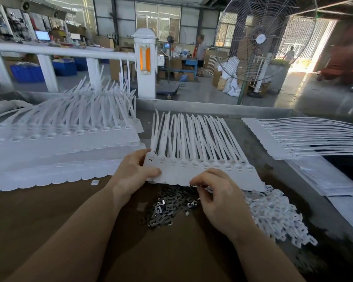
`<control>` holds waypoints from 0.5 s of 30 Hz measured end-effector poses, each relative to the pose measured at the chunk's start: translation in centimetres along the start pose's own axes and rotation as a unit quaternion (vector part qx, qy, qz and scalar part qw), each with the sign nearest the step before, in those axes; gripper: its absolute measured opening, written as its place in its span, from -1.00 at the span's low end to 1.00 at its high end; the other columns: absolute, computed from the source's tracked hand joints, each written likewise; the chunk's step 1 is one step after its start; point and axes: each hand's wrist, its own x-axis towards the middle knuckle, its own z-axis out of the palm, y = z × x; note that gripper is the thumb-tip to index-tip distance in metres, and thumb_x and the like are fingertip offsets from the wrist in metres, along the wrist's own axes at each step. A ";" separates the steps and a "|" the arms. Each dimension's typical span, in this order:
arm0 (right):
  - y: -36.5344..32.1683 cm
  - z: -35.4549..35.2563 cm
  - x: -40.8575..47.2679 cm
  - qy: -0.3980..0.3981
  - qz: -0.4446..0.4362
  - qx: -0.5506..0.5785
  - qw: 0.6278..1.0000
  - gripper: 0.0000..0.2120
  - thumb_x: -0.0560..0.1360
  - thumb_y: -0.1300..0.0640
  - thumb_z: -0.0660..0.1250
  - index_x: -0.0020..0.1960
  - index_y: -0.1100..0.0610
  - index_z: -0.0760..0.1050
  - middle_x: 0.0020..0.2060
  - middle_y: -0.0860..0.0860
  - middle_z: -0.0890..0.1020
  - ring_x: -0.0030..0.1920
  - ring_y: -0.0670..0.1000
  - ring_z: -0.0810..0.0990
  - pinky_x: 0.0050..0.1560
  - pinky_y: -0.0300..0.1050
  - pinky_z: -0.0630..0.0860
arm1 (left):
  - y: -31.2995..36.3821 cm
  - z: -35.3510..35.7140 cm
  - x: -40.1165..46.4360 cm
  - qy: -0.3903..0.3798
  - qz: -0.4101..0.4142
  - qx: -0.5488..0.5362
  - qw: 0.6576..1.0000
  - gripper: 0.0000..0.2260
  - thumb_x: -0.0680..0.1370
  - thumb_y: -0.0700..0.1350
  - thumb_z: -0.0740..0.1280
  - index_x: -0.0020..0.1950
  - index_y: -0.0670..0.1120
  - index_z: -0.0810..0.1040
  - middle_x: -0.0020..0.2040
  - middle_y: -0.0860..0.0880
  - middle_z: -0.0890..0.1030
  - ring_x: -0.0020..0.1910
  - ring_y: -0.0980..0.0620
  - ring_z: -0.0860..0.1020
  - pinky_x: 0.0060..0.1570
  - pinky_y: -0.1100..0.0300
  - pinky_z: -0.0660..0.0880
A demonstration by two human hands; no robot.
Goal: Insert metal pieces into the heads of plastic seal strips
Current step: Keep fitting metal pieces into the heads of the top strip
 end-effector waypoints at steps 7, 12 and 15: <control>-0.2 0.0 0.0 -0.022 -0.006 -0.024 0.999 -0.82 0.36 0.39 0.36 -0.16 0.14 0.59 -0.22 -0.05 0.60 -0.13 -0.05 0.53 -0.07 -0.14 0.53 | -0.5 0.8 0.1 0.039 0.030 0.059 0.997 -0.46 0.45 -0.20 0.41 0.41 -0.04 0.35 0.16 -0.01 0.50 0.12 0.00 0.48 0.16 0.13 0.40; -0.4 0.1 0.0 -0.028 -0.019 -0.043 0.999 -0.82 0.31 0.42 0.36 -0.20 0.17 0.59 -0.26 0.00 0.60 -0.18 -0.01 0.54 -0.11 -0.10 0.52 | -0.9 1.0 0.1 0.057 0.054 0.104 0.992 -0.48 0.46 -0.07 0.41 0.39 -0.03 0.36 0.22 -0.04 0.53 0.19 -0.04 0.49 0.27 -0.03 0.38; -0.5 0.2 -0.1 -0.041 -0.026 -0.058 0.997 -0.85 0.32 0.40 0.33 -0.20 0.19 0.58 -0.26 0.03 0.60 -0.18 0.04 0.55 -0.13 -0.02 0.53 | -0.9 1.1 0.1 0.061 0.057 0.111 0.990 -0.48 0.46 -0.07 0.42 0.39 -0.04 0.36 0.19 -0.04 0.54 0.16 -0.03 0.50 0.25 -0.02 0.41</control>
